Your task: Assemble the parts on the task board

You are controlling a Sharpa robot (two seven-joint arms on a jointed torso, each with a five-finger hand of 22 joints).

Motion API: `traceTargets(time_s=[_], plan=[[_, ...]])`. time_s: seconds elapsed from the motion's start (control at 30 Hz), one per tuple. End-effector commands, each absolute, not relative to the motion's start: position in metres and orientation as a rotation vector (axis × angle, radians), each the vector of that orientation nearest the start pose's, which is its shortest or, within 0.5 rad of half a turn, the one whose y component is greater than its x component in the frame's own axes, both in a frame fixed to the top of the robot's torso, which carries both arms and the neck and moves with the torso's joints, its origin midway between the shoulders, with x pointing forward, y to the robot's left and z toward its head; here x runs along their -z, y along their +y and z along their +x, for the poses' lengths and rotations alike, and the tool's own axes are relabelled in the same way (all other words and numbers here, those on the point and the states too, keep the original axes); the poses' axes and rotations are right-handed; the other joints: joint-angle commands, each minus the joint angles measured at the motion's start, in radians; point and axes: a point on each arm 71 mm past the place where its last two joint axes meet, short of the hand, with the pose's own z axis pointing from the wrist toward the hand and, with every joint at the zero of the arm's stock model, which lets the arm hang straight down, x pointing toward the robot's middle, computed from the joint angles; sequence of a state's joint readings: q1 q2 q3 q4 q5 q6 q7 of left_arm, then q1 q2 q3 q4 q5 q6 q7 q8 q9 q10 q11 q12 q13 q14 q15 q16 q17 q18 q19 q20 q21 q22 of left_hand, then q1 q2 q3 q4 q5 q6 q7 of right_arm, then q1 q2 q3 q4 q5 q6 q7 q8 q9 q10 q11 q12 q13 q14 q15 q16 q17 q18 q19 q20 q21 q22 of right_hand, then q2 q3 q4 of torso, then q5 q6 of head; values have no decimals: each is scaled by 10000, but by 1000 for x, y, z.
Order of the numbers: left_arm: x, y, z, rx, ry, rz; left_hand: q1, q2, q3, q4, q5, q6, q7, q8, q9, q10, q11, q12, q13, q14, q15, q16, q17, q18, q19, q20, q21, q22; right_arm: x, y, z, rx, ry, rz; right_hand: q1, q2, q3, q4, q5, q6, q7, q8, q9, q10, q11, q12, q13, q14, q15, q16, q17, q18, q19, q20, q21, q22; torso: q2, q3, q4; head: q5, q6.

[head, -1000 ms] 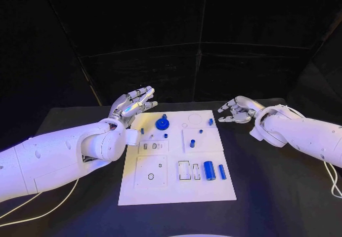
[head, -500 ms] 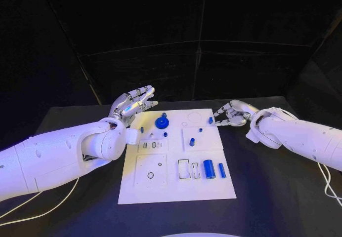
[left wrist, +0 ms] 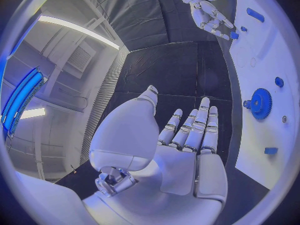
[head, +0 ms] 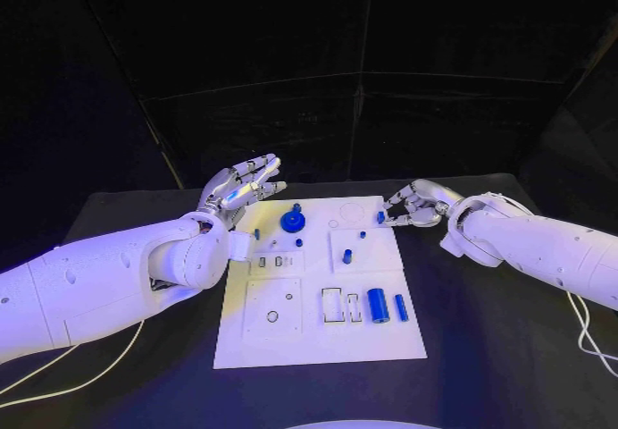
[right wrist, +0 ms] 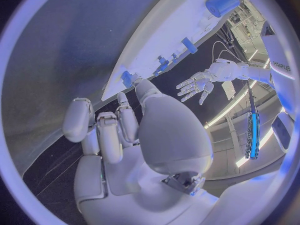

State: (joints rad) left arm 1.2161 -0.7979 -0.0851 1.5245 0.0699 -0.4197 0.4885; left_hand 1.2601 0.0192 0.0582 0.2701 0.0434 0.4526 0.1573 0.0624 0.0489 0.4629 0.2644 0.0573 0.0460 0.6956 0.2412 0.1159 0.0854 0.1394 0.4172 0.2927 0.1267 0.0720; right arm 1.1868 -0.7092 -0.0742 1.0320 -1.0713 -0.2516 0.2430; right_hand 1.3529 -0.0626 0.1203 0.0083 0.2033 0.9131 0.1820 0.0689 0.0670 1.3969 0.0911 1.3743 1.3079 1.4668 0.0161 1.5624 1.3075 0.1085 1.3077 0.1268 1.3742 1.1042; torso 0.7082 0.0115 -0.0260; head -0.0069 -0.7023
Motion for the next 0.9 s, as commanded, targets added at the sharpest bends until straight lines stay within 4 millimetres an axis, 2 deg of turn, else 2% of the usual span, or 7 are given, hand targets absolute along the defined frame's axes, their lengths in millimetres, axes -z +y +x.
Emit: traceTargets(time_s=[0.03,0.9], plan=[[181,193,489,15417,13256,-11279,-18,102,-59,17,42,39,1321,-18,-16,48,-6,-22,-5,92,4,-6,-15,-184,82,-7,53,14,223,-274,552,-7605,16974,1267,5,174,-3,15,-16,22,-21,4,13,13,21,53,600,971,32,-10,2338,-161,-20,-1,-18,16,-4,-1,-1,-13,-6],[181,193,489,15419,13309,-11305,-13,113,-66,15,42,24,1325,-27,-20,31,-7,-35,-9,90,5,-17,-21,-184,85,-7,54,11,230,-266,555,-7555,17320,1220,78,420,57,-40,-78,526,-113,158,58,189,-62,231,784,986,-32,11,2403,-173,28,-48,25,93,-7,12,-5,19,-26]])
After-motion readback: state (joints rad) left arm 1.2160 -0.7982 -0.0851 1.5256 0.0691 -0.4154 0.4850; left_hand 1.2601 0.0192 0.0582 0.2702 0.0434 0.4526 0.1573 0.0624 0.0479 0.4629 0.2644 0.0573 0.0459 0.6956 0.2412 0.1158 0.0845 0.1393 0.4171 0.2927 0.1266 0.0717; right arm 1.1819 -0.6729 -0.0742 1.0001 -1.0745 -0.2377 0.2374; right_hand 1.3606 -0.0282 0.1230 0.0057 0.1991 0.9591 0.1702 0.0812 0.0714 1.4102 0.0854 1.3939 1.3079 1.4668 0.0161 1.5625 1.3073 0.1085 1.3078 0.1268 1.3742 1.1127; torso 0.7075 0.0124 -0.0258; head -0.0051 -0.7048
